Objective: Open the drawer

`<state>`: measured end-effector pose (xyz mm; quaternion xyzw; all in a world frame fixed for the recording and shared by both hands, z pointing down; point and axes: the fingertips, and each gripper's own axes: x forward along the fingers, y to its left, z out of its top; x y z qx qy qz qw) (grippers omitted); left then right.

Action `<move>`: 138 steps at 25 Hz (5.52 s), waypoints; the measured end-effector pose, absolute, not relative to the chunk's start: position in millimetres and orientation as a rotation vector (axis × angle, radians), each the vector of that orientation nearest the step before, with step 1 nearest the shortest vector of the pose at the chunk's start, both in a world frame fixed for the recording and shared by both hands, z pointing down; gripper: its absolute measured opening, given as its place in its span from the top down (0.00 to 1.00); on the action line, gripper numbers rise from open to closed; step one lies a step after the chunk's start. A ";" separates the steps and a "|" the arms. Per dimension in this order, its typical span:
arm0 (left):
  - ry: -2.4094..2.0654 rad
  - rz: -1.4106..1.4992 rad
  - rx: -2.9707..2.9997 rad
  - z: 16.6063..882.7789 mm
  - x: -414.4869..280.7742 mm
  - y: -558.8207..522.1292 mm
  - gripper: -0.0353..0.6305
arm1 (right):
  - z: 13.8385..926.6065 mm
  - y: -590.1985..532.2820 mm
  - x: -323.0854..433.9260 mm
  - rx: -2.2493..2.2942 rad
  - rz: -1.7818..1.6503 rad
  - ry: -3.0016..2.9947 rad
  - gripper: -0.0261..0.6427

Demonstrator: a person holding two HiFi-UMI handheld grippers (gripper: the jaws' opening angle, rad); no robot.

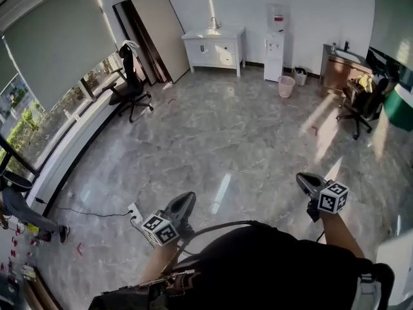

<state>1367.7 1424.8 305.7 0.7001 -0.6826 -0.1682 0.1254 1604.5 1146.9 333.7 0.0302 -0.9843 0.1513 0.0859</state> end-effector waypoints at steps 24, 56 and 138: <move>-2.027 -0.510 2.036 308.1 1115.9 1339.5 0.95 | 324.2 1048.3 1326.7 -0.014 0.394 -2.951 0.96; -2.083 -0.565 1.952 315.7 877.5 1031.5 0.95 | 328.1 715.4 1066.6 -0.039 0.374 -2.955 0.96; -2.175 -0.646 1.888 306.3 95.7 794.7 0.95 | 308.6 467.5 236.5 -0.220 0.284 -2.863 0.96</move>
